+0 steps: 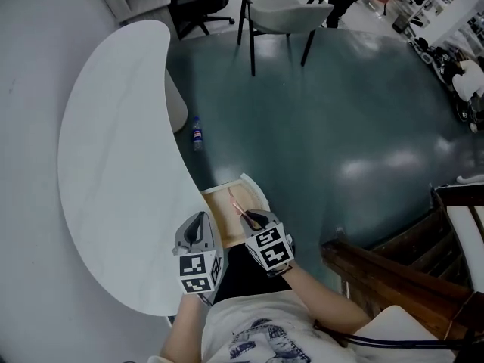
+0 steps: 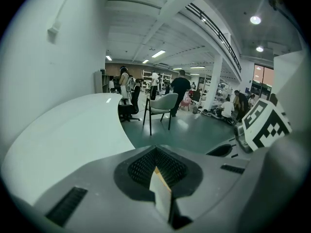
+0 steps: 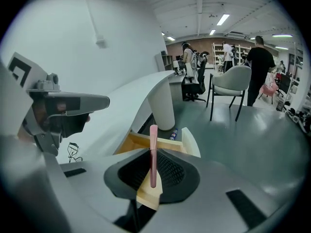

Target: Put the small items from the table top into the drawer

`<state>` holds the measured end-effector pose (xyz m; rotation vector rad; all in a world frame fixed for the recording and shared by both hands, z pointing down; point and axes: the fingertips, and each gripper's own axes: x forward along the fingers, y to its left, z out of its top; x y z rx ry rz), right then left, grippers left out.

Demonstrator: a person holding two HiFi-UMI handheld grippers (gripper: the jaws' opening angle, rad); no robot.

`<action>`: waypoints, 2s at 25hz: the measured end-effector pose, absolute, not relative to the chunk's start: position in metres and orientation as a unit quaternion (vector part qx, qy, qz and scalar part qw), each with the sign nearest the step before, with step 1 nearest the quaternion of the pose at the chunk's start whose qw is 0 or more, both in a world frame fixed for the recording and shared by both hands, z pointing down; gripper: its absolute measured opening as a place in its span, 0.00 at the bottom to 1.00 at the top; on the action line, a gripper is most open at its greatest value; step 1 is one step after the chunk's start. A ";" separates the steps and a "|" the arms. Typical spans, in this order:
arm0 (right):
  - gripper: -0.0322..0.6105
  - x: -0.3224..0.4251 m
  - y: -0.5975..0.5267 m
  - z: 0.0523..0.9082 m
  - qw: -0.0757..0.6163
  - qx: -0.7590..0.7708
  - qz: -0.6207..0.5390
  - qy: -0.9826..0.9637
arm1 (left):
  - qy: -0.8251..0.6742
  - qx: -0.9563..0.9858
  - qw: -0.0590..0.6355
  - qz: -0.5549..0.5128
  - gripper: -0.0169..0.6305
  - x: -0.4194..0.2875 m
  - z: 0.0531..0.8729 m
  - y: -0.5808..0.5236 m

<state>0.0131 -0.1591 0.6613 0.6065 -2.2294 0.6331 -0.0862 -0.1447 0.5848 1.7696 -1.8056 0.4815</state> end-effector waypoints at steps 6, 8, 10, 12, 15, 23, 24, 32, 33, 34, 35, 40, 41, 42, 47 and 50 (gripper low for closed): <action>0.14 -0.008 -0.169 0.693 0.371 0.241 0.267 -0.856 | -0.664 0.666 0.286 0.184 0.06 -0.102 0.604 -0.161; 0.14 -0.015 -0.170 0.700 0.371 0.239 0.277 -0.854 | -0.660 0.670 0.285 0.184 0.06 -0.103 0.602 -0.164; 0.14 -0.022 -0.171 0.710 0.373 0.236 0.282 -0.852 | -0.658 0.674 0.282 0.184 0.06 -0.104 0.603 -0.167; 0.14 -0.026 -0.172 0.722 0.378 0.234 0.285 -0.849 | -0.656 0.675 0.284 0.182 0.06 -0.105 0.608 -0.170; 0.14 -0.029 -0.176 0.744 0.384 0.236 0.292 -0.844 | -0.655 0.675 0.289 0.179 0.06 -0.108 0.619 -0.175; 0.14 -0.030 -0.174 0.786 0.427 0.240 0.306 -0.816 | -0.666 0.664 0.291 0.176 0.06 -0.122 0.635 -0.181; 0.14 -0.030 -0.173 0.790 0.440 0.239 0.302 -0.811 | -0.667 0.663 0.290 0.178 0.06 -0.124 0.637 -0.181; 0.14 -0.043 -0.163 0.807 0.465 0.226 0.296 -0.803 | -0.667 0.664 0.281 0.187 0.06 -0.128 0.639 -0.183; 0.14 -0.044 -0.163 0.811 0.467 0.226 0.297 -0.802 | -0.667 0.664 0.282 0.187 0.06 -0.128 0.639 -0.183; 0.14 -0.045 -0.164 0.815 0.468 0.226 0.298 -0.801 | -0.666 0.665 0.282 0.187 0.06 -0.128 0.638 -0.183; 0.14 -0.046 -0.165 0.819 0.468 0.228 0.298 -0.800 | -0.665 0.666 0.283 0.187 0.06 -0.128 0.638 -0.183; 0.14 -0.047 -0.172 0.839 0.477 0.232 0.298 -0.794 | -0.662 0.666 0.292 0.181 0.06 -0.129 0.639 -0.185; 0.14 -0.046 -0.172 0.843 0.480 0.231 0.297 -0.792 | -0.662 0.666 0.293 0.181 0.06 -0.129 0.639 -0.185; 0.14 -0.045 -0.172 0.847 0.484 0.230 0.294 -0.791 | -0.661 0.667 0.293 0.182 0.06 -0.130 0.639 -0.185; 0.14 -0.042 -0.172 0.862 0.503 0.223 0.272 -0.789 | -0.660 0.669 0.282 0.193 0.06 -0.129 0.637 -0.187; 0.14 -0.044 -0.173 0.867 0.503 0.222 0.274 -0.789 | -0.663 0.667 0.287 0.185 0.06 -0.131 0.636 -0.189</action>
